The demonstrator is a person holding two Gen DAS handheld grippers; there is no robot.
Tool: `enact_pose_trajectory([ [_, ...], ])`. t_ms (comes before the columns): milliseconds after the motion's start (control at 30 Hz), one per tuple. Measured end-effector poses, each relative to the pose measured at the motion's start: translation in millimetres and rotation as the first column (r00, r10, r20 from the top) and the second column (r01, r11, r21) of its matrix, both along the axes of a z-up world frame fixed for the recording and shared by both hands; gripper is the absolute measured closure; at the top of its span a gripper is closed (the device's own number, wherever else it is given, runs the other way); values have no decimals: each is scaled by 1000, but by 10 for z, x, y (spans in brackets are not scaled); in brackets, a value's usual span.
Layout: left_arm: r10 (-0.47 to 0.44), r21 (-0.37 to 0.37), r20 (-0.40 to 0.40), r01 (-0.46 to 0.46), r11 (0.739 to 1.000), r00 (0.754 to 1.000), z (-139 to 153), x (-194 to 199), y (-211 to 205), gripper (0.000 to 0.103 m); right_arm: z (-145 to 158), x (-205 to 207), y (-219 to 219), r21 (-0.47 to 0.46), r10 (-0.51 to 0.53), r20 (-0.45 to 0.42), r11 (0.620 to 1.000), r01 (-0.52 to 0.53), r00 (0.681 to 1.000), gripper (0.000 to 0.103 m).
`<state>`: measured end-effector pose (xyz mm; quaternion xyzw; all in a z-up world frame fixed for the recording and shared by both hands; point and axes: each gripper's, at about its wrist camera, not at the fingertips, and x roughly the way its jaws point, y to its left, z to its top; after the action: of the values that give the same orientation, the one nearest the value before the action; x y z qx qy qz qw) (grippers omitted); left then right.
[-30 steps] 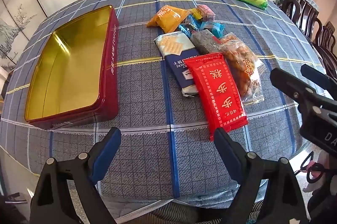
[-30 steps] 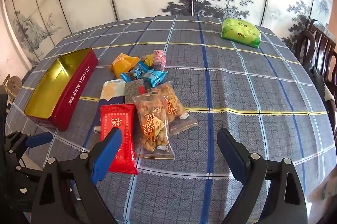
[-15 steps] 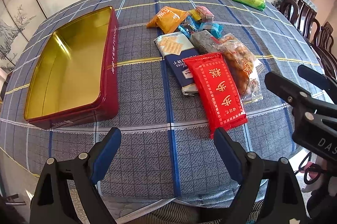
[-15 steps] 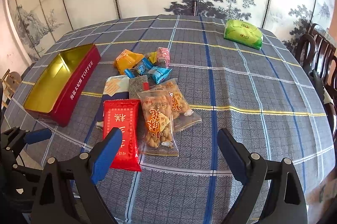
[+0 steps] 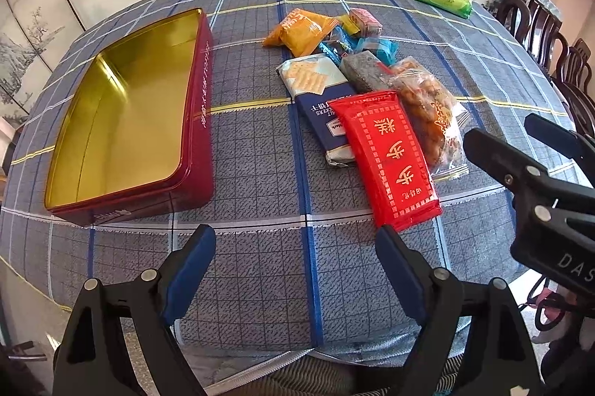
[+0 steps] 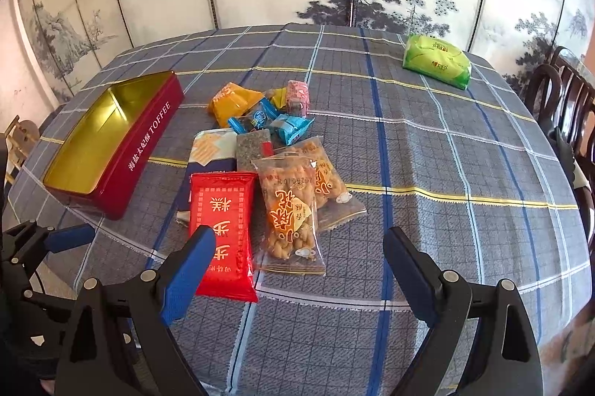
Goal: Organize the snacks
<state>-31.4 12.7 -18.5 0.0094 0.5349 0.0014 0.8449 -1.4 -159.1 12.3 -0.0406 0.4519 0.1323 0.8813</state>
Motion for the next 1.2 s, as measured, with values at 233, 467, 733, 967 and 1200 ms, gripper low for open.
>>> enact_pose_trajectory([
  [233, 8, -5, -7, -8, 1000, 1000, -15, -4, 18, 18, 6, -3, 10, 3, 6, -3, 1000, -6, 1000, 12],
  [467, 14, -8, -16, -14, 1000, 1000, -24, 1, 30, 18, 7, -2, 12, 2, 7, -8, 1000, -7, 1000, 12],
  [733, 31, -7, -19, -31, 999, 999, -32, 14, 62, 18, -4, -5, 13, -6, 4, -3, 1000, -4, 1000, 12],
  [967, 36, -9, -25, -36, 999, 999, -43, 32, 79, 18, -31, 4, 8, -5, -1, -5, 1000, 1, 1000, 12],
  [1200, 34, -3, -26, -34, 999, 999, -46, 44, 66, 18, -61, 38, 5, -2, -1, -12, 1000, 1, 1000, 14],
])
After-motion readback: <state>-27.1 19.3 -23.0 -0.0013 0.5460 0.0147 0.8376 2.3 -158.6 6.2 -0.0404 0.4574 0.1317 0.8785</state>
